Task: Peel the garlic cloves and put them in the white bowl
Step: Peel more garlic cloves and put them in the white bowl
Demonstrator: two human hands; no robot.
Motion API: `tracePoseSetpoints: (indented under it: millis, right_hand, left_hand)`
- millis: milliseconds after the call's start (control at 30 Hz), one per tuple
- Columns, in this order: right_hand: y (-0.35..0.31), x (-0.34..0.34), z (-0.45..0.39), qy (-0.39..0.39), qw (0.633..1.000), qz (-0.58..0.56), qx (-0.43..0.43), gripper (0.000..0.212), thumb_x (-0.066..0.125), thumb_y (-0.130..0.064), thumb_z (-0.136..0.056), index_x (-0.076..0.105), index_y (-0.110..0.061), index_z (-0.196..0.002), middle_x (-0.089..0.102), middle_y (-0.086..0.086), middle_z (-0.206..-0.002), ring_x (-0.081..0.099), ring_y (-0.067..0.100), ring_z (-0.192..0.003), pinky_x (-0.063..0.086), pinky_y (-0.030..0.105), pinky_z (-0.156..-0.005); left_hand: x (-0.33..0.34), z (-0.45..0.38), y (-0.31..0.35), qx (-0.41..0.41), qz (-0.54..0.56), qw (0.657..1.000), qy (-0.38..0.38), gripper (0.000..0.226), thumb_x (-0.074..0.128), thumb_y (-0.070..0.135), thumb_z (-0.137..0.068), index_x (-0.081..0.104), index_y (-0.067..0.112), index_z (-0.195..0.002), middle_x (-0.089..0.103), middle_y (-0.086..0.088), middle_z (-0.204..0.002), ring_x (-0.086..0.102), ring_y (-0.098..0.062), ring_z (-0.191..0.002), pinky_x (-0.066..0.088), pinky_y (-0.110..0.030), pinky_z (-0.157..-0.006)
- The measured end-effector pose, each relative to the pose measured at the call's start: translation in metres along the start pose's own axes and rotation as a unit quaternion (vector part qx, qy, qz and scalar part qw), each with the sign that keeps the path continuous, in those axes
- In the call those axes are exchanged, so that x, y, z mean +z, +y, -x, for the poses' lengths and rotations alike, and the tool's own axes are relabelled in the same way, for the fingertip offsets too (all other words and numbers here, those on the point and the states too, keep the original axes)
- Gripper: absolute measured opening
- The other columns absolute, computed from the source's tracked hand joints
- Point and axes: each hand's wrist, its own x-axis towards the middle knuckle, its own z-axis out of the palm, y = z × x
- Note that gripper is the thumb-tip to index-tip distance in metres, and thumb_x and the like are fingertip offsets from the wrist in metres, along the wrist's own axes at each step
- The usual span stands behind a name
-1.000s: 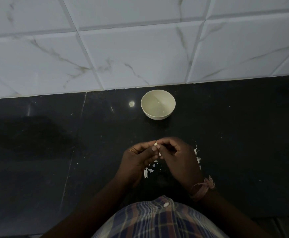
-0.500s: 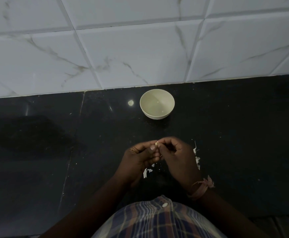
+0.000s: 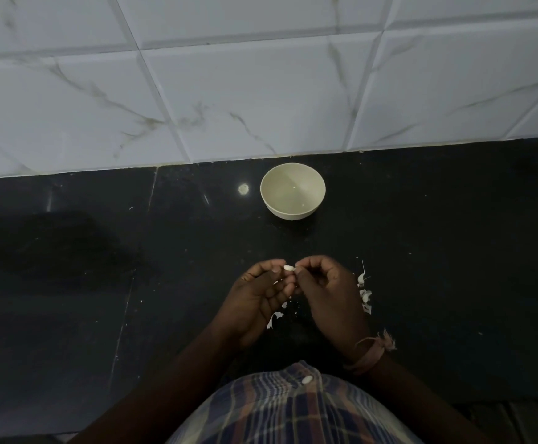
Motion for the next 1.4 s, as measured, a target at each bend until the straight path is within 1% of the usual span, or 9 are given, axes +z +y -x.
tracePoseSetpoints:
  millis: [133,267,367,467,567,733,1100,1300,1400]
  right_hand:
    - [-0.004,-0.001,0.002,-0.027,0.996,0.067,-0.053,0.014,0.067,-0.007,-0.091,0.069,-0.021,-0.091,0.073,-0.008,-0.080,0.071,0.007,-0.074,0.059,0.030,-0.071]
    - [-0.006,-0.003,0.002,-0.023,0.993,0.091,-0.072,0.011,0.069,-0.008,-0.090,0.069,-0.018,-0.090,0.072,-0.012,-0.081,0.069,0.003,-0.072,0.055,0.019,-0.066]
    - [-0.005,-0.001,-0.001,0.003,0.999,0.026,-0.031,0.008,0.069,-0.006,-0.091,0.069,-0.015,-0.091,0.073,0.000,-0.080,0.071,0.016,-0.069,0.058,0.028,-0.065]
    - [0.001,-0.004,-0.005,0.042,0.999,-0.004,0.003,0.007,0.067,-0.004,-0.093,0.068,-0.010,-0.094,0.073,0.009,-0.082,0.070,0.019,-0.062,0.055,0.023,-0.058]
    - [0.011,-0.005,-0.005,-0.013,0.999,0.034,0.026,0.016,0.061,-0.001,-0.096,0.070,-0.014,-0.102,0.075,0.008,-0.096,0.074,0.015,-0.079,0.060,0.027,-0.071]
    - [0.004,-0.004,0.000,-0.037,0.981,0.184,-0.056,0.019,0.065,-0.012,-0.093,0.075,-0.024,-0.104,0.074,-0.016,-0.098,0.067,-0.005,-0.093,0.053,0.016,-0.084]
    - [-0.012,-0.007,0.001,-0.026,0.968,0.161,-0.191,0.012,0.074,-0.008,-0.089,0.075,-0.016,-0.098,0.071,-0.011,-0.093,0.068,0.004,-0.089,0.054,0.017,-0.076]
    - [-0.013,-0.003,0.004,0.015,0.965,0.166,-0.204,0.010,0.074,-0.008,-0.087,0.073,-0.016,-0.094,0.068,-0.011,-0.087,0.066,0.005,-0.077,0.054,0.022,-0.066]
    - [-0.011,-0.003,0.003,0.013,0.951,0.203,-0.234,0.008,0.072,-0.013,-0.088,0.071,-0.019,-0.093,0.065,-0.010,-0.085,0.063,0.007,-0.073,0.053,0.028,-0.062]
  left_hand:
    - [0.002,-0.001,0.003,0.008,-0.016,1.000,-0.017,0.028,0.059,0.003,-0.092,0.067,-0.003,-0.118,0.074,-0.020,-0.104,0.073,-0.021,-0.090,0.062,-0.026,-0.082]
    - [0.004,-0.002,0.001,0.019,-0.043,0.999,-0.002,0.029,0.069,0.008,-0.083,0.070,-0.002,-0.109,0.074,-0.020,-0.106,0.073,-0.020,-0.089,0.061,-0.024,-0.079]
    - [0.004,-0.002,-0.001,0.022,-0.035,0.999,0.007,0.025,0.068,0.011,-0.083,0.071,0.000,-0.105,0.075,-0.015,-0.094,0.072,-0.015,-0.081,0.060,-0.021,-0.073]
    - [0.002,-0.001,-0.002,0.020,-0.017,0.999,0.020,0.024,0.065,0.014,-0.084,0.071,0.002,-0.104,0.072,-0.010,-0.085,0.070,-0.012,-0.073,0.059,-0.020,-0.068]
    - [0.000,0.000,-0.002,0.016,-0.008,0.999,0.036,0.020,0.061,0.013,-0.088,0.070,0.002,-0.103,0.070,-0.009,-0.080,0.068,-0.010,-0.066,0.058,-0.018,-0.062]
    - [0.001,0.002,-0.001,0.018,-0.022,0.999,0.046,0.022,0.064,0.013,-0.085,0.071,0.002,-0.102,0.072,-0.008,-0.078,0.068,-0.009,-0.064,0.057,-0.018,-0.060]
    - [0.009,0.005,0.003,0.066,-0.050,0.996,0.029,0.021,0.067,0.012,-0.078,0.073,0.000,-0.095,0.074,-0.011,-0.077,0.067,-0.010,-0.062,0.058,-0.019,-0.061]
    - [0.009,0.004,-0.001,0.091,-0.046,0.995,0.013,0.021,0.070,0.004,-0.077,0.081,0.008,-0.094,0.076,-0.018,-0.097,0.074,-0.022,-0.083,0.062,-0.031,-0.082]
    - [0.010,0.005,-0.001,0.111,-0.065,0.992,0.015,0.021,0.072,0.005,-0.075,0.082,0.010,-0.093,0.076,-0.020,-0.099,0.074,-0.024,-0.082,0.062,-0.035,-0.081]
